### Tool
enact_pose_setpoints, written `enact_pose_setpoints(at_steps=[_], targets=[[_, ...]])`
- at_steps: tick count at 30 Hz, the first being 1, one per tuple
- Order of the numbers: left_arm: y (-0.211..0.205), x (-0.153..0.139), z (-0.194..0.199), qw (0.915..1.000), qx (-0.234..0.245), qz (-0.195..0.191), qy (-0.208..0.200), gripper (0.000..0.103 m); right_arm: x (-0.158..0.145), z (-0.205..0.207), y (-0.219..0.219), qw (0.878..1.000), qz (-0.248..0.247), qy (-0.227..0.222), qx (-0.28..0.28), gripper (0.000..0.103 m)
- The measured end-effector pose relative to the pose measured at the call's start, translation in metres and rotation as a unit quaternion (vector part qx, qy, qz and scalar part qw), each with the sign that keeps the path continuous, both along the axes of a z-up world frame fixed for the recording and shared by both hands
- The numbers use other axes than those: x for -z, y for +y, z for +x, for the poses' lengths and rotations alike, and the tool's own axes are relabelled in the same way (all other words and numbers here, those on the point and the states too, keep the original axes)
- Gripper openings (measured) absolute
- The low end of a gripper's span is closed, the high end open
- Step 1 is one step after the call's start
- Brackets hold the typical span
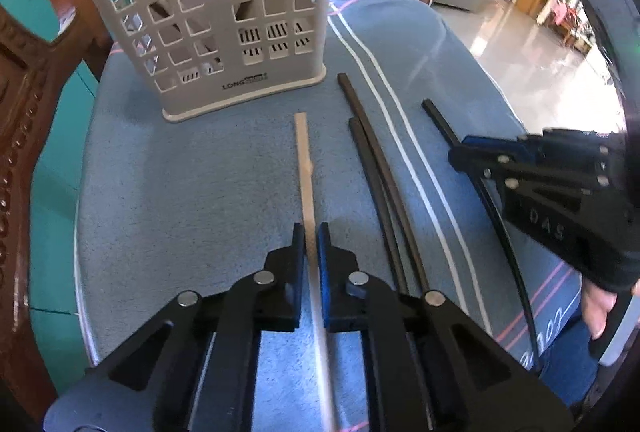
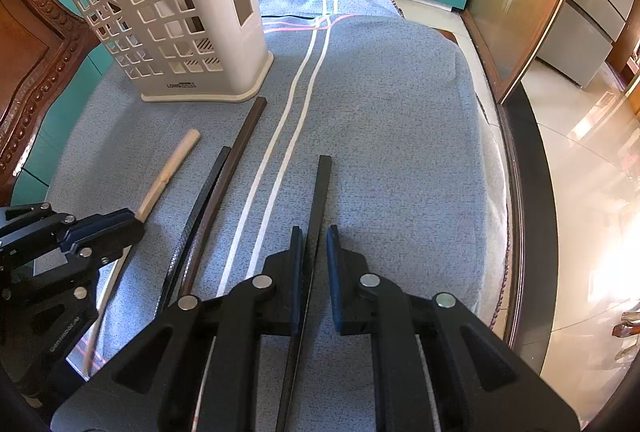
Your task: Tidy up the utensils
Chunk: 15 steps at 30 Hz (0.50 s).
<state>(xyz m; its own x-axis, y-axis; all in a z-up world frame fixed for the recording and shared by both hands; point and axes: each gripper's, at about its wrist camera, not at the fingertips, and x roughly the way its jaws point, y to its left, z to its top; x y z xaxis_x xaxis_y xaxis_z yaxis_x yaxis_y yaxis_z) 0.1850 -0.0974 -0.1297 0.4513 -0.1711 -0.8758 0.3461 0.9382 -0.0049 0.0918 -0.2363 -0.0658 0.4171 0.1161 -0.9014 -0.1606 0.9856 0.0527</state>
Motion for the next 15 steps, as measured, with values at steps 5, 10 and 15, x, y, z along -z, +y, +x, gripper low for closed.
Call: enact_pose_setpoints(at_steps=[5, 10, 15], targets=[[0.005, -0.004, 0.001, 0.9999, -0.01, 0.003, -0.001, 0.008, -0.001, -0.002, 0.005, 1.0, -0.004, -0.005, -0.011, 0.012], [0.01, -0.004, 0.006, 0.9998, -0.02, 0.001, 0.001, 0.008, -0.005, -0.009, 0.013, 0.999, -0.001, -0.018, -0.032, 0.008], [0.013, -0.004, 0.004, 0.9996, -0.027, 0.0, -0.001, 0.012, -0.011, -0.011, 0.012, 0.999, 0.001, -0.028, -0.029, 0.008]])
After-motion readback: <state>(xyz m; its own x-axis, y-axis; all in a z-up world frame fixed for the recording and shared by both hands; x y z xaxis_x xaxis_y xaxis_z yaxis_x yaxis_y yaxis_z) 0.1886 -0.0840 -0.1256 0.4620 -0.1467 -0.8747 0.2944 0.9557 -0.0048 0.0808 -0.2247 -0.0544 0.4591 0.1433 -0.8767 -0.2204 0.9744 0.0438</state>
